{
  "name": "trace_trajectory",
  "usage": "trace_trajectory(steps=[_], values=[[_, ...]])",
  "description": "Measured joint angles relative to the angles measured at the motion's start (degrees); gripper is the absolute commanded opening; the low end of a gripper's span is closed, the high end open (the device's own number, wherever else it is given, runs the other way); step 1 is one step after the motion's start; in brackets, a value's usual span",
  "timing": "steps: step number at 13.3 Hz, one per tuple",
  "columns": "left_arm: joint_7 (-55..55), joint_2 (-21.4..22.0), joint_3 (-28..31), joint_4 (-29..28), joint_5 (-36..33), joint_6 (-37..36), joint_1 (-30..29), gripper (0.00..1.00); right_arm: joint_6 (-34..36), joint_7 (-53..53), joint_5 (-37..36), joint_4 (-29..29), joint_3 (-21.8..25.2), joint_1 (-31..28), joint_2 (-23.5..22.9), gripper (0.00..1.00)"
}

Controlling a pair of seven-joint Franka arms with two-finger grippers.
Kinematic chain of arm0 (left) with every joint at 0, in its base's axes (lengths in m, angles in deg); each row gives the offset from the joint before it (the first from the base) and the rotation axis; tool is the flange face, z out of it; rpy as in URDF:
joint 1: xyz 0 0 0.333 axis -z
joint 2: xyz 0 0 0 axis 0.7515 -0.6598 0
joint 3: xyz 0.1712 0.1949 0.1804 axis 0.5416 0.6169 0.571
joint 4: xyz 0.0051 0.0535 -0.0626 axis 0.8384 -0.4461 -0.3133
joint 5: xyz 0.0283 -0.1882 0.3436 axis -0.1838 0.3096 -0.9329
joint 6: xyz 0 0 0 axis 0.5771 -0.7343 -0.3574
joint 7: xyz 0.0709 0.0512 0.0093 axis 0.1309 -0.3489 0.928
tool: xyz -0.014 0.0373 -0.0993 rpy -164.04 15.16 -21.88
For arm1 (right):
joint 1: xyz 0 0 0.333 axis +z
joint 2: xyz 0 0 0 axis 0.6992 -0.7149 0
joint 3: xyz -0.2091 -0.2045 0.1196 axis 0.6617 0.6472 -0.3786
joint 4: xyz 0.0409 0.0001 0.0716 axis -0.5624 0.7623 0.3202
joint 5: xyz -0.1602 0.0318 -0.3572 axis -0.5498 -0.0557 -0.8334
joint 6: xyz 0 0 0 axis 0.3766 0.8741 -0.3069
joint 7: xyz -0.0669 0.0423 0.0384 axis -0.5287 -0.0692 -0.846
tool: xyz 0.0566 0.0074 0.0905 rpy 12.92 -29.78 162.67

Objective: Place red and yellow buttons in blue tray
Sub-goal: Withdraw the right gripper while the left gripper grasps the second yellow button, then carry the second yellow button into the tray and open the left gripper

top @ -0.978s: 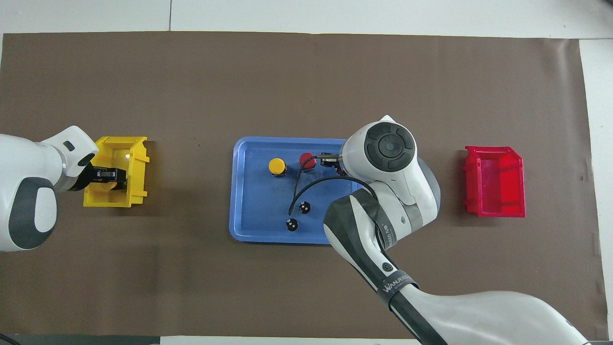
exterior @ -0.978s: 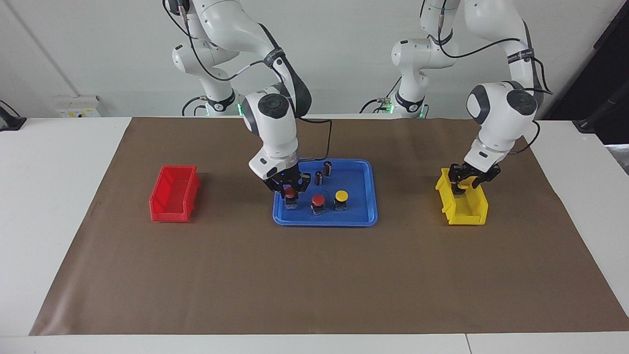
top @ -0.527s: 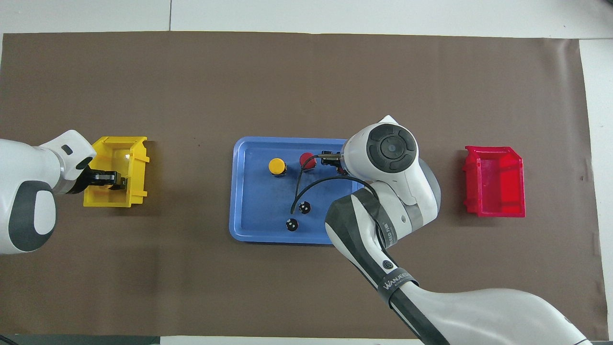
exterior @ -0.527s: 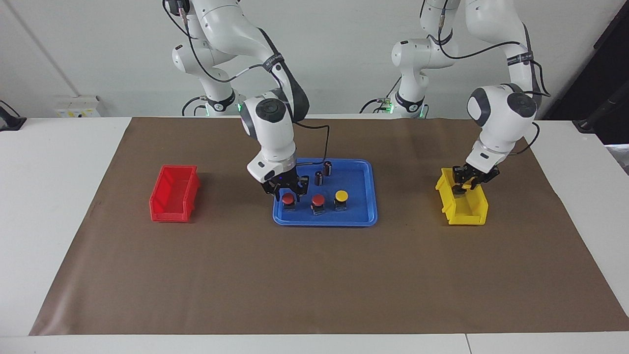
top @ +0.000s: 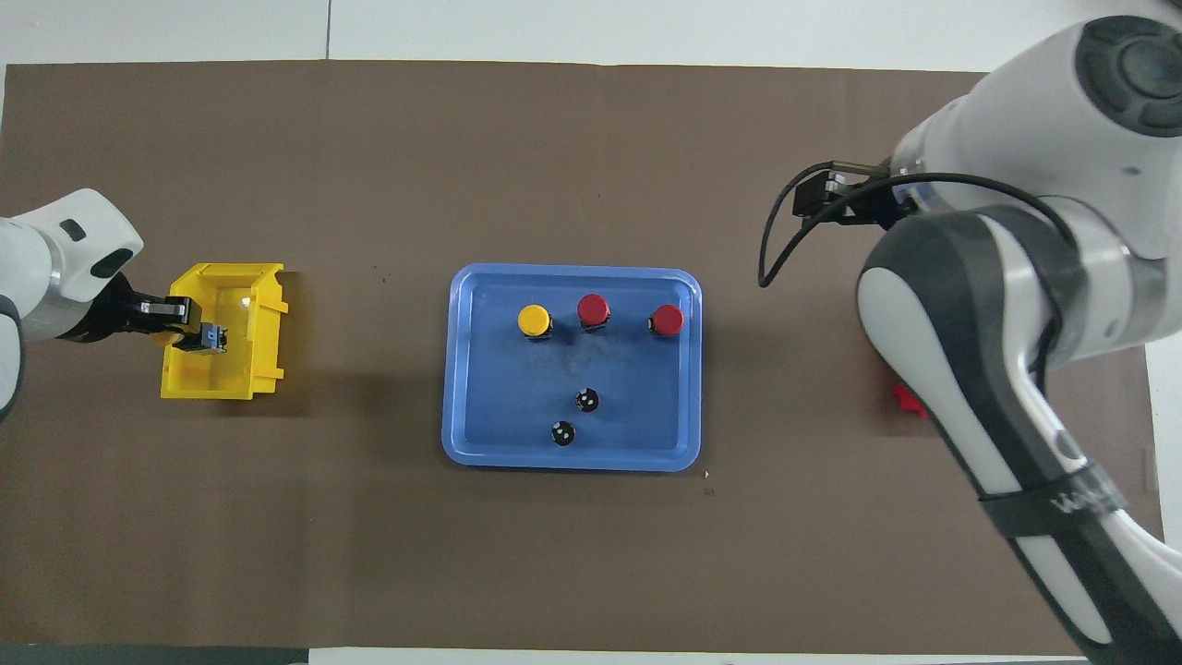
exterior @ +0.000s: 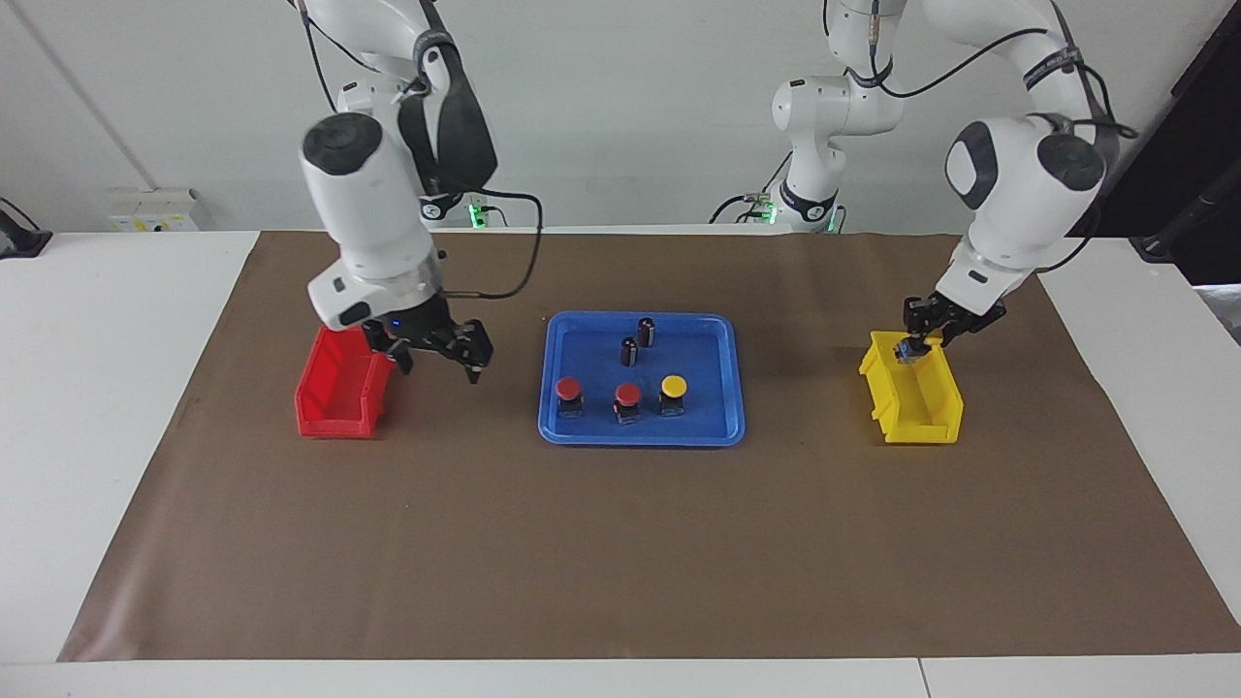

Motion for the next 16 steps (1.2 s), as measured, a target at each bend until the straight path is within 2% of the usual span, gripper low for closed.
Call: trace_trajectory(steps=[2, 4, 6, 9, 13, 16], values=[[13.61, -0.24, -0.80, 1.49, -0.17, 0.52, 8.12, 0.01, 7.78, 5.20, -0.32, -2.58, 0.12, -3.91, 3.21, 1.00], [25.03, -3.18, -1.54, 0.87, -0.22, 4.06, 16.29, 0.01, 15.00, 12.77, -0.64, -6.01, 0.28, -8.58, 4.81, 1.00], [31.59, -6.79, -1.63, 0.52, -0.23, 8.08, 20.89, 0.01, 18.90, 19.08, -2.20, -8.17, 0.38, -12.44, 5.00, 1.00], [34.78, -10.77, -1.58, 0.46, -0.23, 12.16, 22.82, 0.01, 20.17, 22.08, -3.90, -7.67, 0.43, -14.54, 4.97, 1.00], [39.06, -13.99, -1.58, 0.40, -0.23, 16.43, 25.08, 0.01, 18.15, 22.16, -3.91, -2.40, 0.34, -14.53, 6.15, 1.00], [39.90, -16.21, -1.56, 0.39, -0.23, 18.65, 25.74, 0.02, 17.70, 22.35, -3.91, -1.04, 0.26, -14.48, 7.21, 1.00]])
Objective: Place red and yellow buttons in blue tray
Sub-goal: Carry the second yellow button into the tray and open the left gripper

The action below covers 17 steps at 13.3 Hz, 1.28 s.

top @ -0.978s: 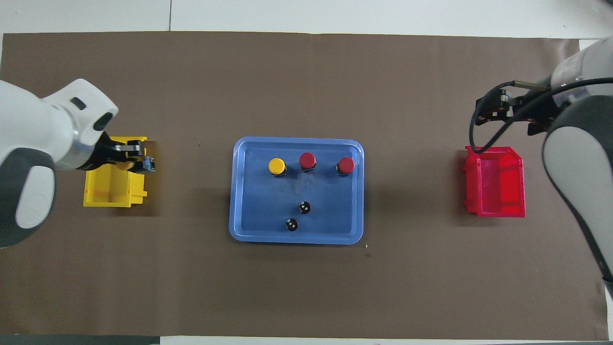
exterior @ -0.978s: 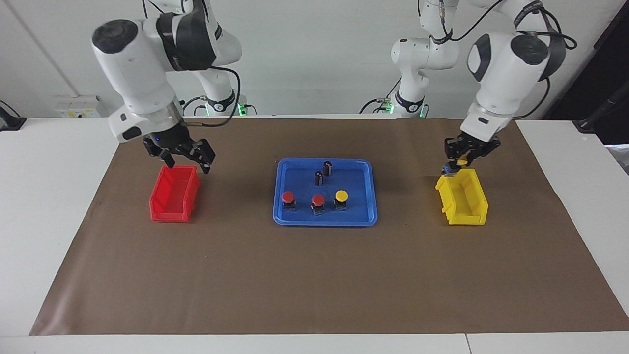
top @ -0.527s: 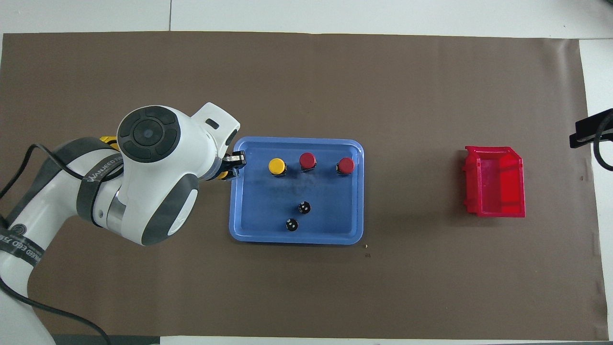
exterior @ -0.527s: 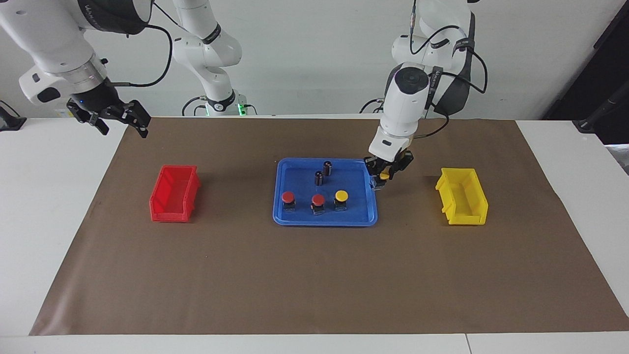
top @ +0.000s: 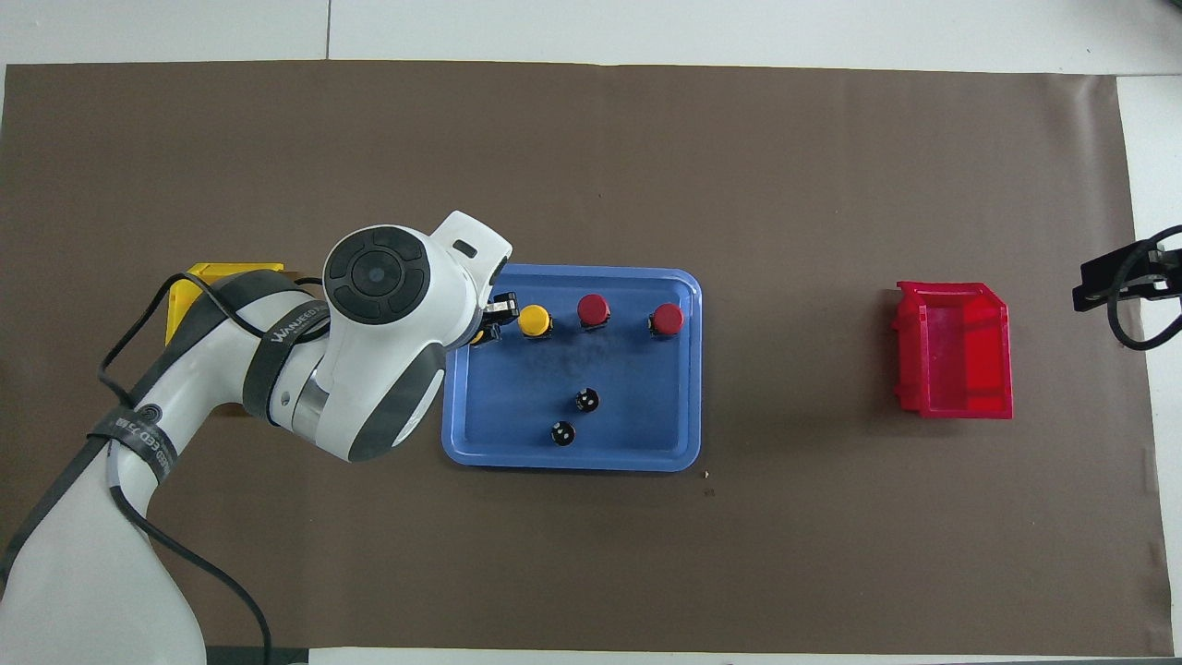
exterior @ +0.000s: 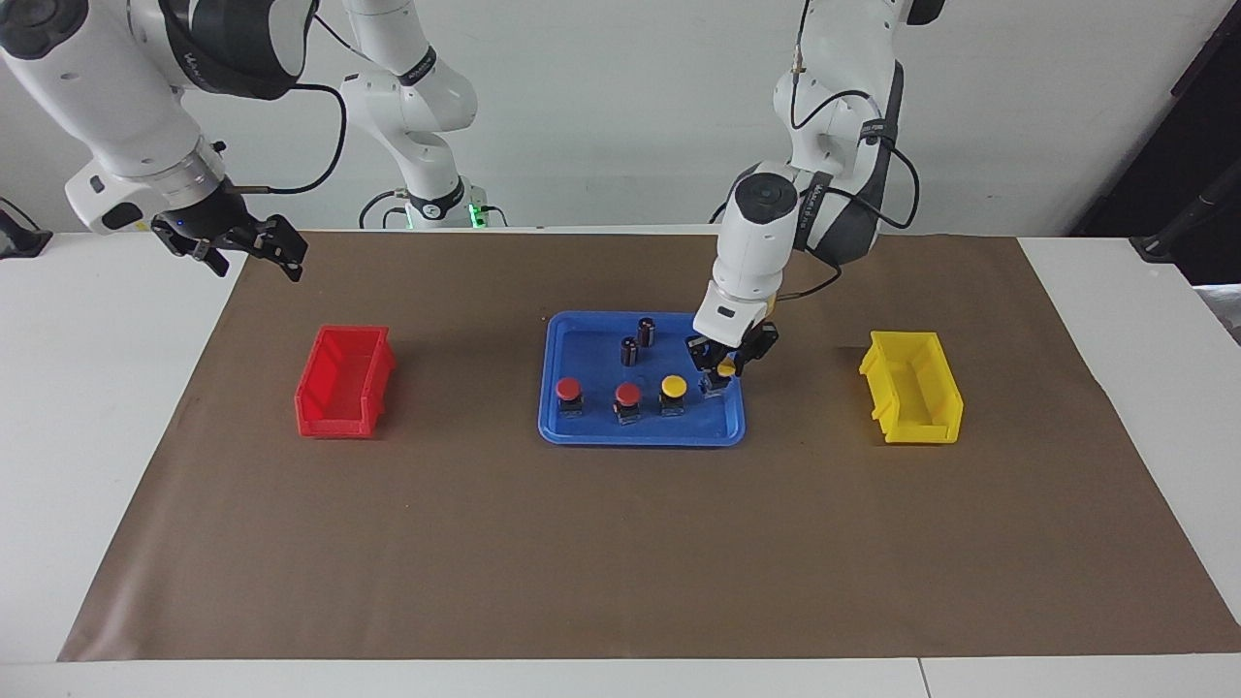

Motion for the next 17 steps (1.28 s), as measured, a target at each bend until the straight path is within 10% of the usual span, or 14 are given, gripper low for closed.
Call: trace_trajectory(steps=[1, 3, 11, 17], values=[[0.03, -0.41, 0.06, -0.01, 0.00, 0.69, 0.00, 0.05, -0.03, 0.01, 0.00, 0.00, -0.11, 0.04, 0.22, 1.00], [0.03, -1.03, 0.22, -0.09, 0.00, 1.38, 0.00, 0.44, -0.09, 0.01, 0.01, 0.00, -0.50, 0.06, 0.37, 1.00], [0.03, -1.45, 0.49, -0.15, 0.00, 1.83, -0.05, 0.96, -1.53, 0.01, 0.03, -0.46, -1.21, 1.35, 0.37, 1.00], [-8.69, 2.95, 1.33, 7.23, 1.71, -12.60, -2.76, 1.00, -1.53, 0.01, 0.48, -0.49, -1.18, 1.36, 0.37, 1.00]])
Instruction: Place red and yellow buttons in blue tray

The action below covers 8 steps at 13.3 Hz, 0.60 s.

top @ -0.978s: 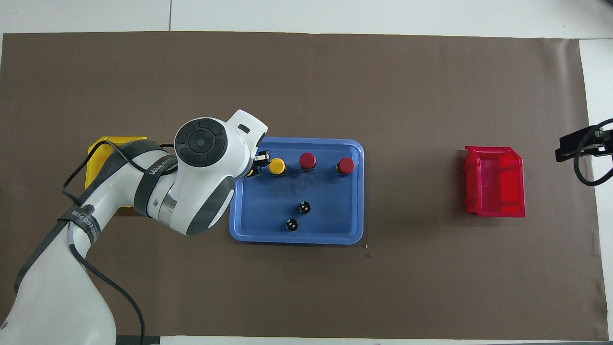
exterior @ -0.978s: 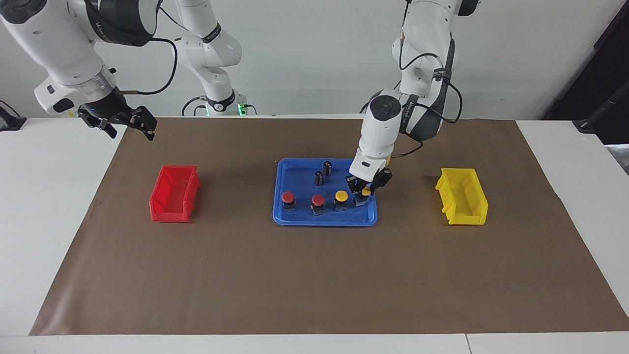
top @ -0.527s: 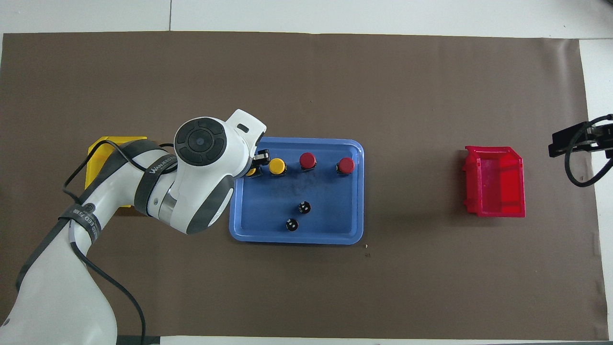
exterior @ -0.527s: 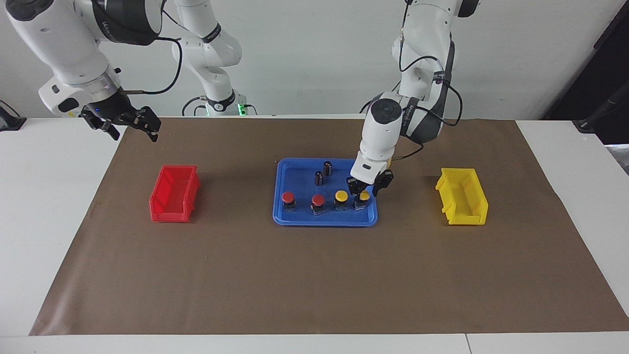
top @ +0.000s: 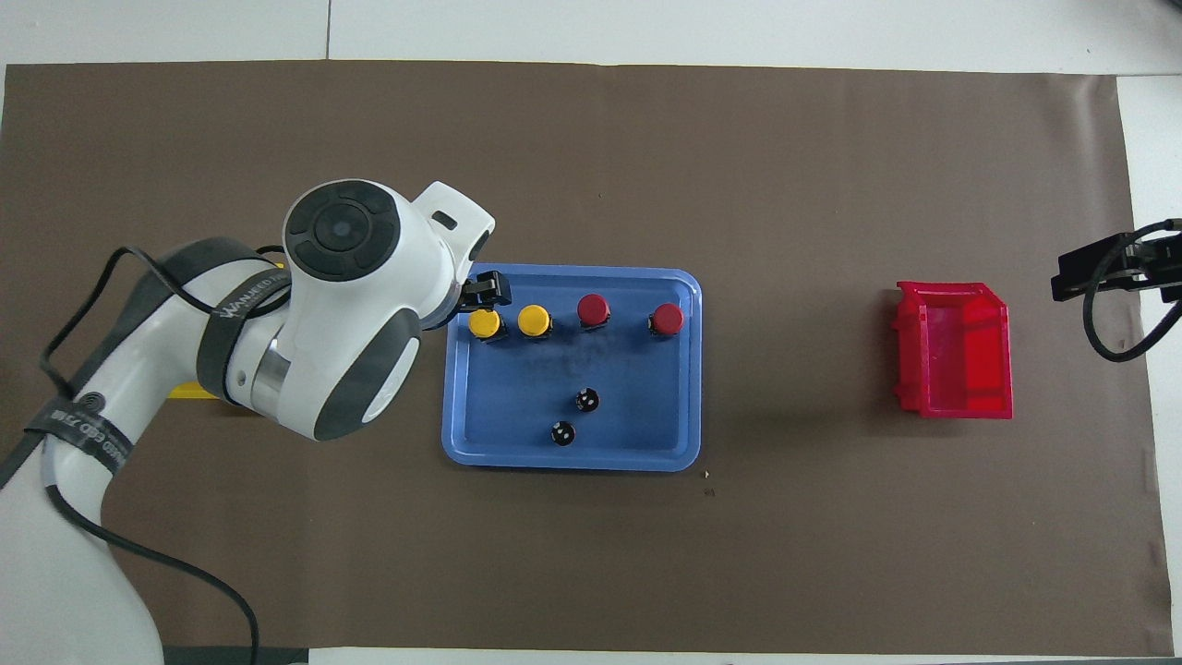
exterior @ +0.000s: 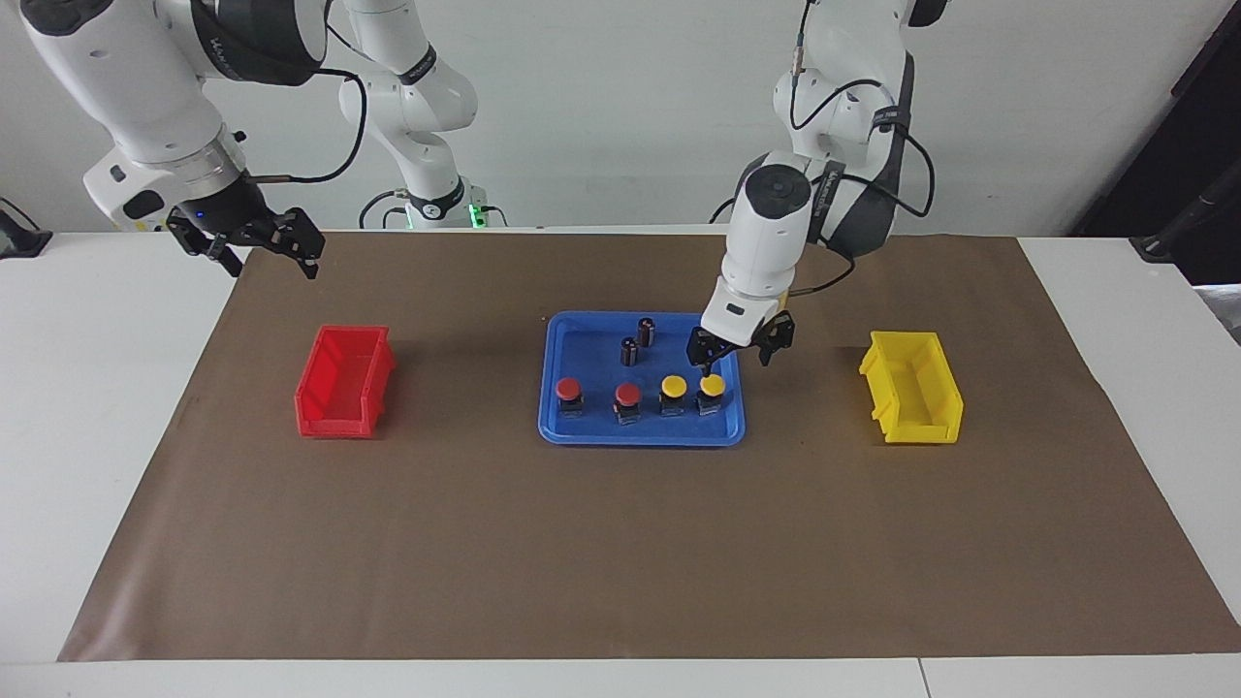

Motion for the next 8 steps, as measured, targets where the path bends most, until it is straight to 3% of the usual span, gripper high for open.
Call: trace_trajectory(steps=[5, 8], values=[[-24.00, 8.56, 1.59, 5.01, 3.05, -12.95, -12.73, 1.00, -0.04, 0.00, 0.03, -0.02, 0.00, 0.00, 0.00, 1.00], [-30.62, 11.55, 2.58, 9.09, 3.09, -19.13, -16.39, 1.00, -0.05, 0.00, 0.05, -0.03, 0.00, 0.00, 0.00, 1.00]])
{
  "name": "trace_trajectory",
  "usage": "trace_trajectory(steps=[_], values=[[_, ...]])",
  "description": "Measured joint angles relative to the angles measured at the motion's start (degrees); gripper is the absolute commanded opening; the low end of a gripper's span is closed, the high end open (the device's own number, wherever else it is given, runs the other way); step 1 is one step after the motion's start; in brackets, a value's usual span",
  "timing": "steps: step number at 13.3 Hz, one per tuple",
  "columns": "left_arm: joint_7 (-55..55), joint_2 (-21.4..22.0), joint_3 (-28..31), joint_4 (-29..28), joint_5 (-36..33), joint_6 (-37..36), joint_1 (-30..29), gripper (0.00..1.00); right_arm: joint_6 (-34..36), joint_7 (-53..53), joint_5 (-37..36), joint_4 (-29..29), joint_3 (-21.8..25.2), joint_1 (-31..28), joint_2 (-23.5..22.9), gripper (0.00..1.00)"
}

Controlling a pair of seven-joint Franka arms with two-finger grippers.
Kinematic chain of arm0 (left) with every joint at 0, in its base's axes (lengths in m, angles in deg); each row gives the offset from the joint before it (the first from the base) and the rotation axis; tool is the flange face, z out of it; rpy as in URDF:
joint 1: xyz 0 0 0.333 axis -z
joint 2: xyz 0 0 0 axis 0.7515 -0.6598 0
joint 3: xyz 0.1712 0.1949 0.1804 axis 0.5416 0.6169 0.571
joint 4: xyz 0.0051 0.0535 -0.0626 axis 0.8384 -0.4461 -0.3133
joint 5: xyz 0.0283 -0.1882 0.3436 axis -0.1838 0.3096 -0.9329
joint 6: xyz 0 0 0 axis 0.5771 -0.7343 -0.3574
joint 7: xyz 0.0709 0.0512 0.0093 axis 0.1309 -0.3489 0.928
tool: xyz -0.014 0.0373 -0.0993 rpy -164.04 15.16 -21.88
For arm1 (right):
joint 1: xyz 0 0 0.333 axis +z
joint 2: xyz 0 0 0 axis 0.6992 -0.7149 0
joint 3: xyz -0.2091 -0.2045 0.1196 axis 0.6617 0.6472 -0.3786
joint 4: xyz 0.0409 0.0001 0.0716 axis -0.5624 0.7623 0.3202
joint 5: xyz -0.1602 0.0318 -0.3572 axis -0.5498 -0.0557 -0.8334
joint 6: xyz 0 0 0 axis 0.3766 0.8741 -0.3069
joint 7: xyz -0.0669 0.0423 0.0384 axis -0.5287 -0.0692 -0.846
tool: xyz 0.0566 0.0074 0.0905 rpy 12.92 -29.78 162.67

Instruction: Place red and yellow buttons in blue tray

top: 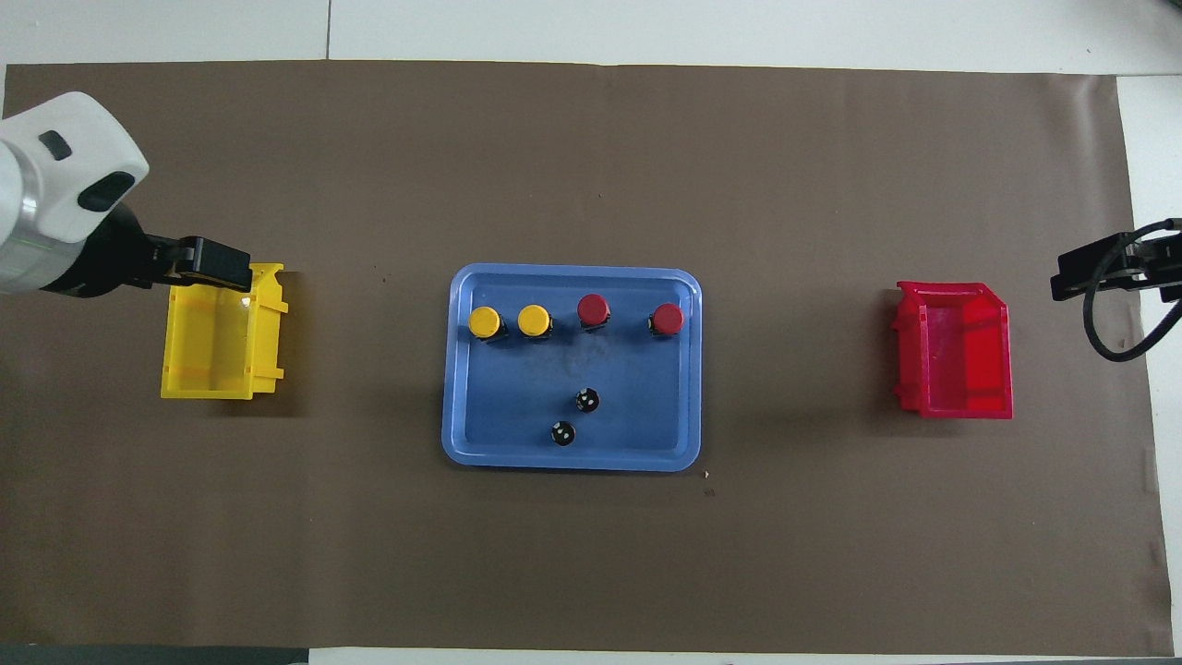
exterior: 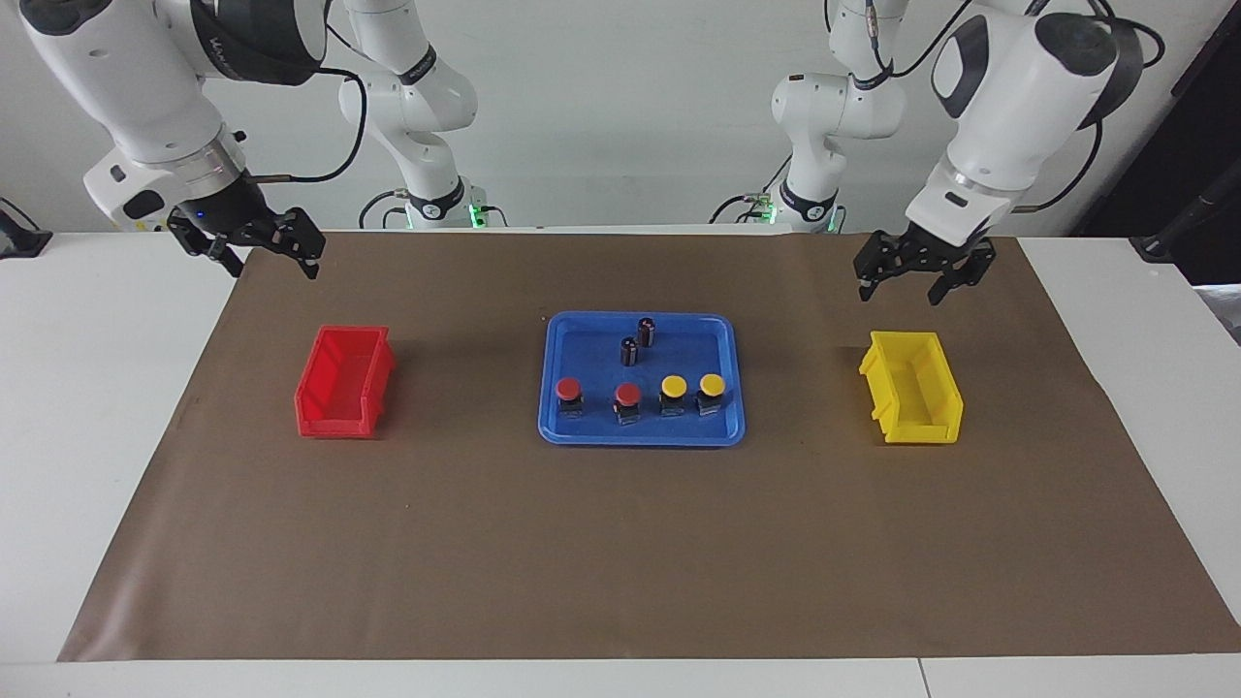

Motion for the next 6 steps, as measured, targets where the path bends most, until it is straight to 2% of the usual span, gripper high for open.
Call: trace_trajectory(steps=[3, 6], values=[[-2.89, -0.13, 0.10, 4.73, 0.00, -3.62, -1.80, 1.00, 0.00, 0.00, 0.00, -0.02, 0.00, 0.00, 0.00, 1.00], [-3.39, -0.48, 0.10, 5.15, -1.32, -4.59, -2.43, 1.00, 0.00, 0.00, 0.01, -0.03, 0.00, 0.00, 0.00, 1.00]])
